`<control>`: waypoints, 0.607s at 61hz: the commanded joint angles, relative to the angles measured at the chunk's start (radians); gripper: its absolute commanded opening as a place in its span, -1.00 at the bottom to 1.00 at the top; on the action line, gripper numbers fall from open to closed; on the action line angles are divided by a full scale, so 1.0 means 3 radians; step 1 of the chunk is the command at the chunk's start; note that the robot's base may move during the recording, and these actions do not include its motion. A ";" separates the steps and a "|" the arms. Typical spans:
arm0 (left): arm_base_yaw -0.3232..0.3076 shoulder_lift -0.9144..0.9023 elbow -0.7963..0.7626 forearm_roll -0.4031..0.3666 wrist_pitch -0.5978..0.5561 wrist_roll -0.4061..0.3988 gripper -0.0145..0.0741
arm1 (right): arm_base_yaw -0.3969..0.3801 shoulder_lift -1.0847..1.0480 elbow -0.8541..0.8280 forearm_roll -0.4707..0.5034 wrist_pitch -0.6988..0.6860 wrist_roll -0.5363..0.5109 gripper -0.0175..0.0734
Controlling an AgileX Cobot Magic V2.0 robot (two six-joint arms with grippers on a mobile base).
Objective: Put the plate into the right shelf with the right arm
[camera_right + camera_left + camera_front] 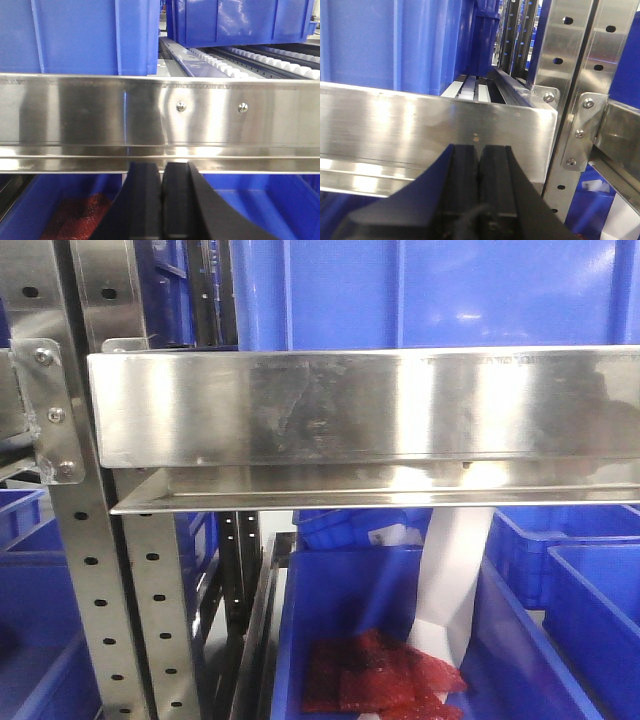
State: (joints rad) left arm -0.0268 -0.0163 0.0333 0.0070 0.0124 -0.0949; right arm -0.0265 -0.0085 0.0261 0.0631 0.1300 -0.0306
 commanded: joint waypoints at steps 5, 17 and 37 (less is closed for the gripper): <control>-0.0021 -0.0033 0.0028 0.0001 -0.0296 -0.0020 -0.78 | -0.0017 -0.0051 -0.0013 0.0012 -0.0274 0.0012 -0.49; -0.0021 -0.0033 0.0028 0.0001 -0.0296 -0.0020 -0.78 | -0.0017 -0.0051 -0.0013 0.0012 -0.0274 0.0012 -0.49; -0.0021 -0.0033 0.0028 0.0001 -0.0296 -0.0020 -0.78 | -0.0017 -0.0051 -0.0013 0.0012 -0.0274 0.0012 -0.49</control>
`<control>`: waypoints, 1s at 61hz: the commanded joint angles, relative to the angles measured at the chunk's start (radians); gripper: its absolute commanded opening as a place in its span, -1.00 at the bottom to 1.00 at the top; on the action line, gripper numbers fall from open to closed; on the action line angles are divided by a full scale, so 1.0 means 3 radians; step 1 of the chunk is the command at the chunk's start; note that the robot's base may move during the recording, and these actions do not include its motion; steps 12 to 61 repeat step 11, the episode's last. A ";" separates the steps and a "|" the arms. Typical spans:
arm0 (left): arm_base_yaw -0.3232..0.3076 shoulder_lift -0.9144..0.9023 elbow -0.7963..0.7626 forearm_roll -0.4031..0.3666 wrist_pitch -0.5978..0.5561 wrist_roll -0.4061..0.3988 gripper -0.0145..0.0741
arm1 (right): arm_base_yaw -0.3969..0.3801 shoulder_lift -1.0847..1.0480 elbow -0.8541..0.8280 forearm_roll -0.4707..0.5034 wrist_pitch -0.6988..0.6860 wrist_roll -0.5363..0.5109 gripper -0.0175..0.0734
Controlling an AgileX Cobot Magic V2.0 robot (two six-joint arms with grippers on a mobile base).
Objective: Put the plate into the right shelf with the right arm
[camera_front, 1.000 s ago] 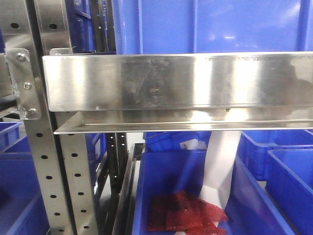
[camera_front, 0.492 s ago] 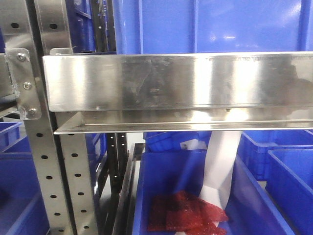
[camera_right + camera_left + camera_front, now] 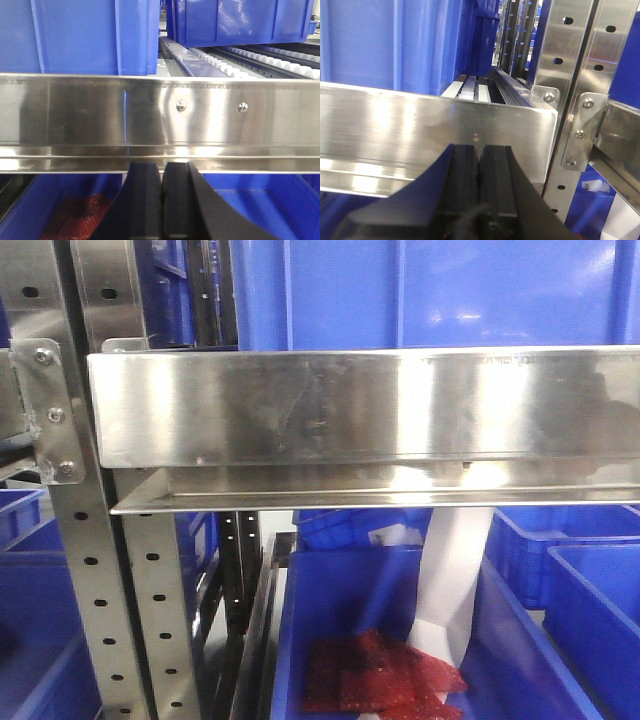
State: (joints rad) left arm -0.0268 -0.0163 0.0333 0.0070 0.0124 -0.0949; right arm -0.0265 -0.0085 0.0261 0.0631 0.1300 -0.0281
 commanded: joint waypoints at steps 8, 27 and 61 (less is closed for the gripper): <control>-0.0021 -0.0033 0.0028 0.0001 -0.0296 -0.0020 -0.78 | -0.0017 -0.0051 -0.0013 0.0012 -0.0274 0.0004 -0.49; -0.0021 -0.0033 0.0028 0.0001 -0.0296 -0.0020 -0.78 | -0.0017 -0.0051 -0.0013 0.0012 -0.0274 0.0004 -0.49; -0.0021 -0.0033 0.0028 0.0001 -0.0296 -0.0020 -0.78 | -0.0017 -0.0051 -0.0013 0.0012 -0.0274 0.0004 -0.49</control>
